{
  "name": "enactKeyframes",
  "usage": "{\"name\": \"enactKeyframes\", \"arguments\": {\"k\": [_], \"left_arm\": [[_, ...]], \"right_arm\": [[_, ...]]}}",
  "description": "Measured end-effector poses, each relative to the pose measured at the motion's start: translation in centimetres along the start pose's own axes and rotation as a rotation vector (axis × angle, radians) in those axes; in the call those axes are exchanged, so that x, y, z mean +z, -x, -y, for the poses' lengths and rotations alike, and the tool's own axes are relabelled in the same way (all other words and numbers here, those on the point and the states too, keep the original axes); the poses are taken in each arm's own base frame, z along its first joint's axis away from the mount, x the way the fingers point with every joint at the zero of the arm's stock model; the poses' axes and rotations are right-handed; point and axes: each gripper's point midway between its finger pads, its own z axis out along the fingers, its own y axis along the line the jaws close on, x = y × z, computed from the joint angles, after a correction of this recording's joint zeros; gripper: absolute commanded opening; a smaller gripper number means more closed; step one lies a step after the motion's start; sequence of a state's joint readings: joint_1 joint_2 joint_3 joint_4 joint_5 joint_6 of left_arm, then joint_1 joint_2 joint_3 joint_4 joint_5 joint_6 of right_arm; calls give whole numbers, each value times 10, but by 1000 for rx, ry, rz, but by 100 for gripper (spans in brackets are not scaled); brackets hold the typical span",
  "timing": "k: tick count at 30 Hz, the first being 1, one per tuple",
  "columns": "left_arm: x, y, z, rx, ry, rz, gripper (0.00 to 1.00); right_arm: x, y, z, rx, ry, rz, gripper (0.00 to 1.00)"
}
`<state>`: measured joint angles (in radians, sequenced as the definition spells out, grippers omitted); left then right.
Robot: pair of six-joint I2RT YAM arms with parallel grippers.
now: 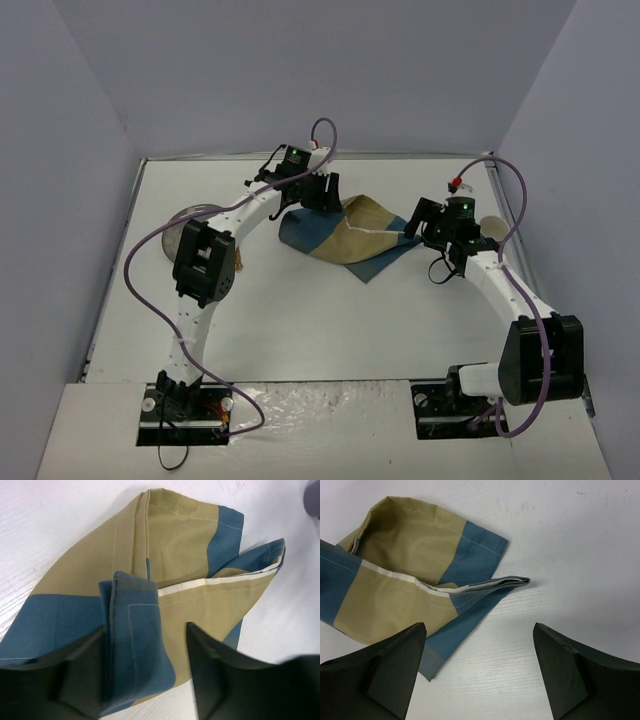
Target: Set the dinner table for one person
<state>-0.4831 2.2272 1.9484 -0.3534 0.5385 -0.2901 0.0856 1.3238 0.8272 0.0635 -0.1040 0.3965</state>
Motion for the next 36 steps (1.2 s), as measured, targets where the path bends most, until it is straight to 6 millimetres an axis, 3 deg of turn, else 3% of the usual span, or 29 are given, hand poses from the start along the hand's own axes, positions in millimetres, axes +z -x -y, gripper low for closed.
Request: {"name": "enactKeyframes", "arguments": {"k": [7, 15, 21, 25, 30, 33, 36], "left_arm": [[0, 1, 2, 2, -10, 2, 1], [-1, 4, 2, 24, -8, 8, 0], [-21, 37, 11, 108, 18, 69, 0], [-66, 81, 33, 194, 44, 183, 0], [-161, 144, 90, 300, 35, 410, 0], [-220, 164, 126, 354, 22, 538, 0], [-265, 166, 151, 390, 10, 627, 0]], "right_arm": [[-2, 0, 0, 0, 3, 4, 84], [-8, 0, 0, -1, 9, 16, 84], [-15, 7, -4, -1, 21, 43, 84], [-23, 15, -7, -1, 35, 77, 84], [-35, 25, -14, 5, 62, 117, 84], [-40, 27, -18, 7, 85, 124, 84], [-44, 25, -22, 7, 110, 122, 84]]}}
